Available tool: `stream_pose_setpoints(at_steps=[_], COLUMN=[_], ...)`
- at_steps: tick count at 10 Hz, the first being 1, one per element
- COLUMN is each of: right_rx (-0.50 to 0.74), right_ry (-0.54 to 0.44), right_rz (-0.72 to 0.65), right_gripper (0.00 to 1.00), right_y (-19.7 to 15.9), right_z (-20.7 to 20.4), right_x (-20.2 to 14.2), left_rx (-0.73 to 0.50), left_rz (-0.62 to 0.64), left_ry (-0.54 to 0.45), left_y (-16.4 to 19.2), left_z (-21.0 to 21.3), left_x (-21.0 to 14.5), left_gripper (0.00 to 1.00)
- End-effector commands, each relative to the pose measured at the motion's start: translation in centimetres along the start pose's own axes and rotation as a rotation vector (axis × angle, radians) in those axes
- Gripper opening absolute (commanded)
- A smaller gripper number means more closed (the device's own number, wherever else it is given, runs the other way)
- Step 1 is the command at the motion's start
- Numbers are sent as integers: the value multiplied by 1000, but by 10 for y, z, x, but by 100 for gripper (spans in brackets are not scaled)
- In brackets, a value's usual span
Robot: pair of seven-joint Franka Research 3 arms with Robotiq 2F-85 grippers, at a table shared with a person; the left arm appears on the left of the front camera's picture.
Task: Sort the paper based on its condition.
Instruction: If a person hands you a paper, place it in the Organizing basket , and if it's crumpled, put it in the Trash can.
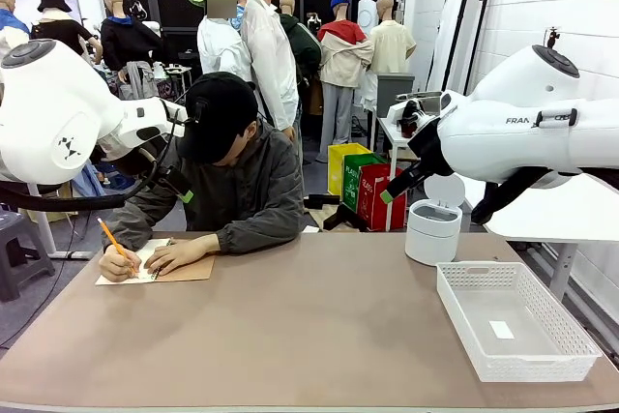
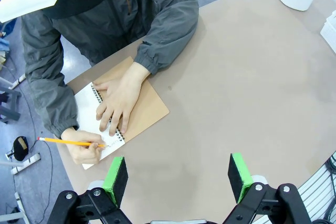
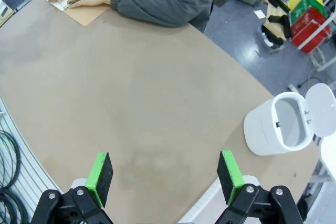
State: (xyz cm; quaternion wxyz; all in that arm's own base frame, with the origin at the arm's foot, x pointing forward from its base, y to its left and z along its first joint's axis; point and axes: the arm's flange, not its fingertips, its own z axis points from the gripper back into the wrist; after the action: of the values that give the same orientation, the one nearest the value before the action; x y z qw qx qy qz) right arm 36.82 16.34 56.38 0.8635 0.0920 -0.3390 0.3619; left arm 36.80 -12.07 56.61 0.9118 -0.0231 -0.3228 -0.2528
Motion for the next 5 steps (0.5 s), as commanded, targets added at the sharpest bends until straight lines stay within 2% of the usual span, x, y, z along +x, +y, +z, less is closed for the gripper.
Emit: stream_pose_setpoints(at_steps=[1,5], right_rx=[-6,-6], right_ry=[4,4], right_rz=[1,1], right_gripper=[100,100], right_y=[-1,-1], right_z=[0,0], right_x=[0,0], left_rx=[-2,-2], left_rz=[1,1], left_ry=[6,6], left_y=[1,1], left_z=[1,1], left_x=[1,1], left_gripper=[100,100])
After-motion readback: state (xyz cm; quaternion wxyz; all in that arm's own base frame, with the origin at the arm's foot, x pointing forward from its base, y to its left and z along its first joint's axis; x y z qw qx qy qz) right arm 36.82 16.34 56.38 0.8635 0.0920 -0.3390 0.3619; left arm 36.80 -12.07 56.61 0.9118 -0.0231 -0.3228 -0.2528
